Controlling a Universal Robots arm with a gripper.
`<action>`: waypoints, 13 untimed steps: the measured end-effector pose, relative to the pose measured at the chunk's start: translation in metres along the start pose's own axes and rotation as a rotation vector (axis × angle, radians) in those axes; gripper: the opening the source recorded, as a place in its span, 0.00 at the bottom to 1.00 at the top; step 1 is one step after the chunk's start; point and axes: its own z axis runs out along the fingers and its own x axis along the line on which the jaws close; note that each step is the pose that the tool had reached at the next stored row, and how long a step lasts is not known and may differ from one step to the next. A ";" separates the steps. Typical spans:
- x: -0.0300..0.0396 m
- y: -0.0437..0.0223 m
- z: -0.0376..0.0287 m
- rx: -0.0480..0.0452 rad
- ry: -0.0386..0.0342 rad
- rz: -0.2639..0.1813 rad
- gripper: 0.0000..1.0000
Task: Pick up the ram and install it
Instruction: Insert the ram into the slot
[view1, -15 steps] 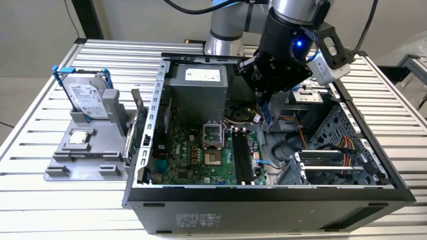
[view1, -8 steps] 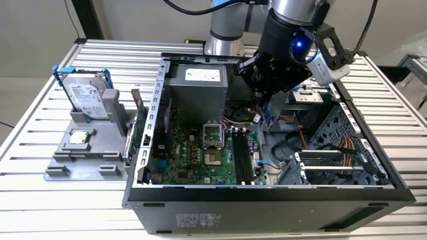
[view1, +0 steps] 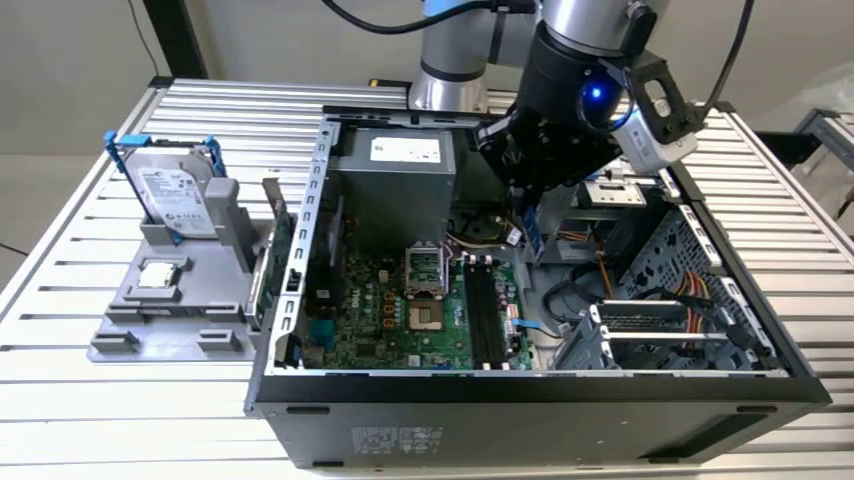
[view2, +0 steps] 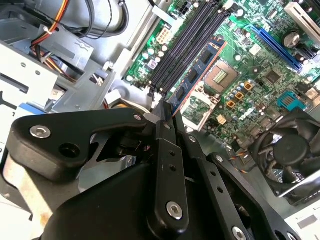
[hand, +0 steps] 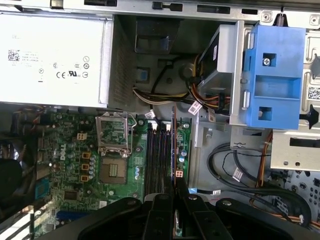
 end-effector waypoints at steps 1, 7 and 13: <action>0.0000 0.0000 0.0004 -0.0001 0.0000 0.000 0.00; -0.0001 -0.0001 0.0028 -0.0001 0.0000 0.000 0.00; -0.0001 -0.0001 0.0042 0.0000 0.0000 0.000 0.00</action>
